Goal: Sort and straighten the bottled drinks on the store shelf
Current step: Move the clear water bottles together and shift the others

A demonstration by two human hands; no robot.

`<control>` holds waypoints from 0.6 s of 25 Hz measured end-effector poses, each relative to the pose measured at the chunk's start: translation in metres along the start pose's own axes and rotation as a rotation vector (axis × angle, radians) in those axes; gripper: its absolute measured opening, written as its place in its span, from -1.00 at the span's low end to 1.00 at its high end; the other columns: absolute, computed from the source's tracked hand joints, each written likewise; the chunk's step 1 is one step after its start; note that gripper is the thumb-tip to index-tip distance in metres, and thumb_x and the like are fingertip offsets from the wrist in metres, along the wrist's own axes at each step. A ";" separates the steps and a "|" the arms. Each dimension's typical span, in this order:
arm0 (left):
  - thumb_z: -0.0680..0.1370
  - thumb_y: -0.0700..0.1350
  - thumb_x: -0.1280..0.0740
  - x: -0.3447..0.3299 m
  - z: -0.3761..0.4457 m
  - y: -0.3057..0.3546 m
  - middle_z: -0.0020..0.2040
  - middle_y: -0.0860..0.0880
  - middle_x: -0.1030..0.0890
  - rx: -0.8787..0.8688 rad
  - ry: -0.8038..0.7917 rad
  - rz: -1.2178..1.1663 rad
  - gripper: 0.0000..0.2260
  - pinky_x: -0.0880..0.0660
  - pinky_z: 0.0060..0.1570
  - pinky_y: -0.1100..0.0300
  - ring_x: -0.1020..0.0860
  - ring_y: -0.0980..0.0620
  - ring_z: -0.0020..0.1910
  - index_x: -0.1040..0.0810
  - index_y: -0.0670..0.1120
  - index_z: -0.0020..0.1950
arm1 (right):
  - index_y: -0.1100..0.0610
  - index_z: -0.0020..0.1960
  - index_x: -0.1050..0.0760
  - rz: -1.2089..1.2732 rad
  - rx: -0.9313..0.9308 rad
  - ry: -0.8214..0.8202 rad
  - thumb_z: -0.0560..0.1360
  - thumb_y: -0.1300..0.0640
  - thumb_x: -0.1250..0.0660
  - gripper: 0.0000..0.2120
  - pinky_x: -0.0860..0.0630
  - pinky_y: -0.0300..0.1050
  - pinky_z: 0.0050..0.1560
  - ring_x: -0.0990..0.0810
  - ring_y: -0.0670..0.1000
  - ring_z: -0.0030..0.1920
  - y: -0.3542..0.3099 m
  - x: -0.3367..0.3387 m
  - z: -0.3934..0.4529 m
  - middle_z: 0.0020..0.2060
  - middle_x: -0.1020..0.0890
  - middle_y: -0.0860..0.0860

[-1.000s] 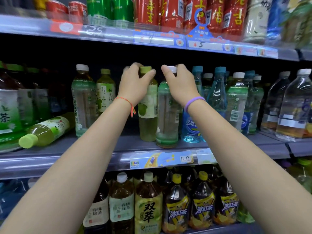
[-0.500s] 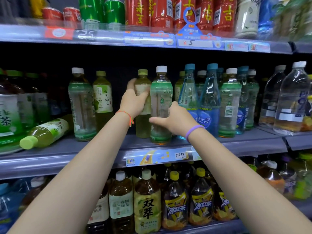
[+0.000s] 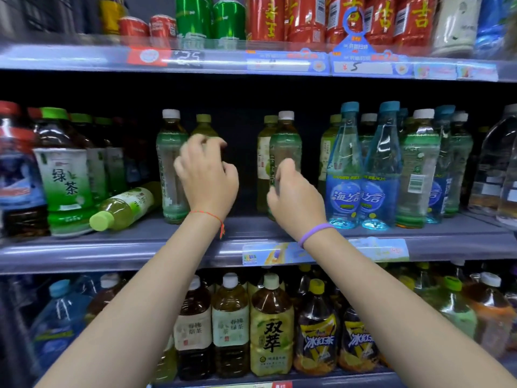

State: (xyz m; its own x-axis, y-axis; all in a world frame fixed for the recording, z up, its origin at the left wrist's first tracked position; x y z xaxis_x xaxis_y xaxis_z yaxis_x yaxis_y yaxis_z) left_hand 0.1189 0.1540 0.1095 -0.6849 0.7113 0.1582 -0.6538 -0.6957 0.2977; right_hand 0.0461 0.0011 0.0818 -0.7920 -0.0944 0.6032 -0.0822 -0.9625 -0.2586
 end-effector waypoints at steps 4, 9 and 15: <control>0.43 -0.12 -0.44 0.000 0.006 -0.081 0.42 -0.26 -0.34 0.457 -0.154 -0.021 -0.18 -0.35 0.31 -0.11 -0.39 -0.29 0.37 -0.08 -0.11 0.59 | 0.12 -0.02 -0.36 0.114 0.129 -0.113 0.58 0.07 -0.21 -0.88 -0.49 0.02 -0.23 -0.51 0.16 -0.20 -0.052 -0.029 -0.005 -0.15 -0.52 0.07; 0.39 -0.19 -0.55 -0.050 -0.015 -0.131 0.20 -0.14 -0.59 0.787 -0.415 -0.557 -0.38 -0.51 0.17 0.11 -0.58 -0.16 0.21 -0.36 -0.12 0.38 | 0.11 -0.07 -0.41 0.221 0.002 -0.234 0.55 0.07 -0.23 -0.90 -0.49 -0.01 -0.21 -0.52 0.09 -0.19 -0.047 -0.060 0.001 -0.19 -0.55 0.04; 0.41 -0.04 -0.57 -0.075 -0.032 -0.095 0.20 -0.12 -0.58 0.640 -0.722 -0.627 -0.42 -0.54 0.21 0.00 -0.58 -0.08 0.16 -0.38 -0.13 0.30 | 0.13 0.00 -0.42 0.265 -0.130 -0.276 0.53 0.09 -0.25 -0.89 -0.50 -0.01 -0.15 -0.54 0.08 -0.17 -0.034 -0.071 0.004 -0.19 -0.58 0.06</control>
State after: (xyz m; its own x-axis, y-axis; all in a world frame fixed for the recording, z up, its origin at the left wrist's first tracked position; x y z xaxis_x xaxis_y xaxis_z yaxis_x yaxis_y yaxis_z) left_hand 0.2224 0.1640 0.0394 0.1815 0.9500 0.2542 -0.3894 -0.1679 0.9056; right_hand 0.1071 0.0397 0.0511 -0.6053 -0.4163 0.6784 0.0131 -0.8574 -0.5145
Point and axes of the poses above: each hand's wrist, its own z-axis towards the middle knuckle, its own x-axis out of the back of the hand, y = z × x, the point moved 9 cm from there along z, towards the middle knuckle
